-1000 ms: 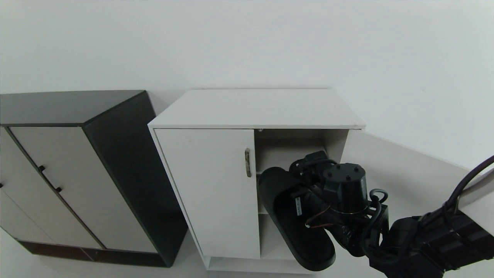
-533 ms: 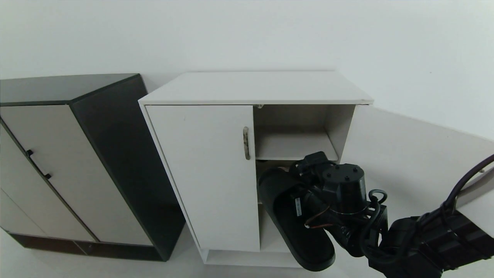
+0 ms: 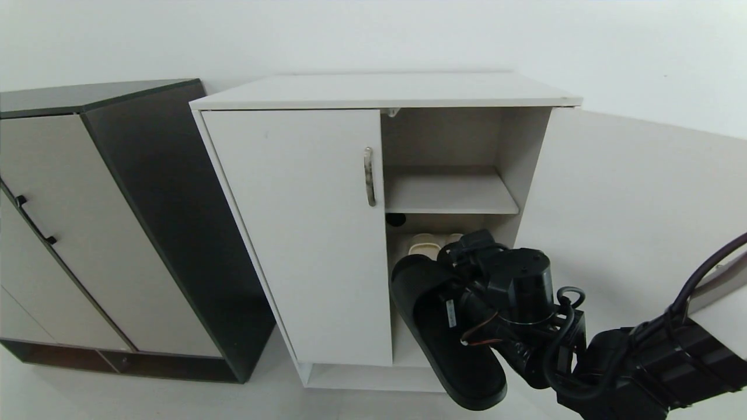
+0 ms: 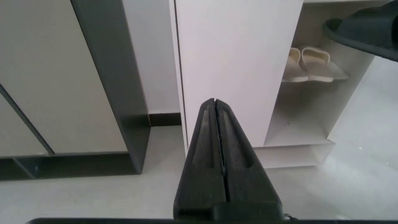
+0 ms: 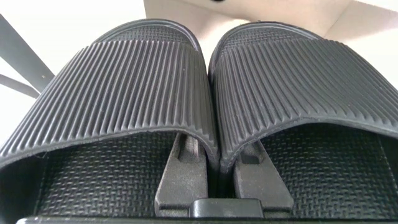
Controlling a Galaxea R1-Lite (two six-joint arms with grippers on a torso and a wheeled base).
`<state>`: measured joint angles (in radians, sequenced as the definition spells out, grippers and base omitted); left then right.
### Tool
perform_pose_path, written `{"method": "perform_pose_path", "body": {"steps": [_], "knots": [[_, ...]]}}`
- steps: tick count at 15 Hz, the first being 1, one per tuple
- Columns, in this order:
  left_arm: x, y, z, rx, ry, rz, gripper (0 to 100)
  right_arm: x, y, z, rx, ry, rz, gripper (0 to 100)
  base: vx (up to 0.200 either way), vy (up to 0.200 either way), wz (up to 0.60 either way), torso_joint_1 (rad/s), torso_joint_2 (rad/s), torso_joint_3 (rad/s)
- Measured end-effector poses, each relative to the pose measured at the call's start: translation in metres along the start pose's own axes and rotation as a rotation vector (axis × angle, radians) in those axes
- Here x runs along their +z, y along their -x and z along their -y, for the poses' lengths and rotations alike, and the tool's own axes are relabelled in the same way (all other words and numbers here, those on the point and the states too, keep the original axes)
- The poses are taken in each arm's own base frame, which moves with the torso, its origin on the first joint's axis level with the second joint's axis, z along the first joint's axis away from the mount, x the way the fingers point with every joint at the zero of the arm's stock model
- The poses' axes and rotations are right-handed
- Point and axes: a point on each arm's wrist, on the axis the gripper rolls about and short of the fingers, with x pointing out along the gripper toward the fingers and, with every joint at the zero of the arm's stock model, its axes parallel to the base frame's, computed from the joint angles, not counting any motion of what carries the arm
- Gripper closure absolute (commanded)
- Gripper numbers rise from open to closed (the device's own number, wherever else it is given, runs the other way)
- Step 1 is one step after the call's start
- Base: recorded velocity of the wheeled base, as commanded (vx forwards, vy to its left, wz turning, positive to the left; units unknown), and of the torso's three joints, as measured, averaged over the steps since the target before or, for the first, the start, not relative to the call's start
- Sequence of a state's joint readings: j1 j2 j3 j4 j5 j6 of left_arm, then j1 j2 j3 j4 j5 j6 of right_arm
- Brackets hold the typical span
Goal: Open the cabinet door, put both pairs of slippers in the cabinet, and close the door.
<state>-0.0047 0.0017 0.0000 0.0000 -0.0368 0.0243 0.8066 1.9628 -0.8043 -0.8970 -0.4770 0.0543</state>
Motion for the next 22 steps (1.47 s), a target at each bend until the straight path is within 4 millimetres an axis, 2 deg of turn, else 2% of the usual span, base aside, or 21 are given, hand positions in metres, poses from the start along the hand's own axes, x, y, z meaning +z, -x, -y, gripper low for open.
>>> {"method": "perform_pose_path", "body": {"steps": [4,16,18,22], "knots": [[0.0000,0.0000,0.0000,0.000,0.000,0.000,100,-0.0008,-0.0001,0.0000,0.000,0.002,-0.003,100,0.000,0.000,0.00,-0.013,0.24,0.223],[0.0000,0.0000,0.0000,0.000,0.000,0.000,100,-0.0039,0.0017,-0.0013,0.012,0.031,-0.012,100,0.000,0.000,0.00,0.000,0.00,0.000],[0.0000,0.0000,0.0000,0.000,0.000,0.000,100,-0.0040,0.0022,-0.0021,0.016,0.030,-0.013,100,0.000,0.000,-0.60,0.005,0.00,-0.005],[0.0000,0.0000,0.0001,0.001,0.000,0.000,100,-0.0052,0.0024,-0.0023,0.016,0.034,-0.017,100,0.000,0.000,0.00,0.000,0.00,0.000]]}}
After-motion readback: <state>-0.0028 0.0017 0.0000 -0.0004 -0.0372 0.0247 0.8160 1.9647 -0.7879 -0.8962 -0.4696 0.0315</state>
